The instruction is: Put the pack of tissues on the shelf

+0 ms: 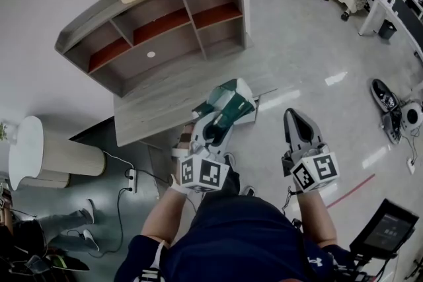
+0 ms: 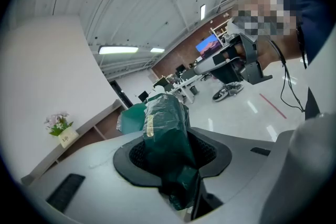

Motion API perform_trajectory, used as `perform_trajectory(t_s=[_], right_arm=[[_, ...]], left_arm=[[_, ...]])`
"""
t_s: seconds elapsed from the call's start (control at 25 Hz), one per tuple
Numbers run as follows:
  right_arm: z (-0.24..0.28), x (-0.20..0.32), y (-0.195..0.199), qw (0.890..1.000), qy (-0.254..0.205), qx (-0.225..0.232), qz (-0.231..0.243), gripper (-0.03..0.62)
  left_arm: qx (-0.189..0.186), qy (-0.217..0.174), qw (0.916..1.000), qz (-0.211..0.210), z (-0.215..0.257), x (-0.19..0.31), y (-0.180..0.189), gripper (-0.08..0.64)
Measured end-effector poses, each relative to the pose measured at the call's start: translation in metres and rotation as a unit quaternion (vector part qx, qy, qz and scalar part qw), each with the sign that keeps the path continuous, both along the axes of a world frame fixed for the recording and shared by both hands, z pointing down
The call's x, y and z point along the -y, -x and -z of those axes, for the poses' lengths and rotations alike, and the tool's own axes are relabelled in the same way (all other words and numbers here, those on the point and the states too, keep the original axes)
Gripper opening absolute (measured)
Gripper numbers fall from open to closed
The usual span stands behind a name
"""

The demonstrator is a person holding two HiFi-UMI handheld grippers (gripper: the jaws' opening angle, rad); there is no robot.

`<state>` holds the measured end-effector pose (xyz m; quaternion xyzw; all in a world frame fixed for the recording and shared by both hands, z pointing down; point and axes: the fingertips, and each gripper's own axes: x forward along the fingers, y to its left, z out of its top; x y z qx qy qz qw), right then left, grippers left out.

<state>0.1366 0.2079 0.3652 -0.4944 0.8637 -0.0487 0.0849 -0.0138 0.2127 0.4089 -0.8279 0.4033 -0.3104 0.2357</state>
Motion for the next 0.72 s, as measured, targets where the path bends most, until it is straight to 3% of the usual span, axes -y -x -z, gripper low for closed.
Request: perform_trajectory(t_s=[0.72], right_arm=[[-0.007, 0.141, 0.031, 0.998, 0.031, -0.019, -0.049, 0.003]], left_arm=[[0.009, 0.008, 0.9977, -0.066, -0.013, 0.155, 0.022, 0.153]])
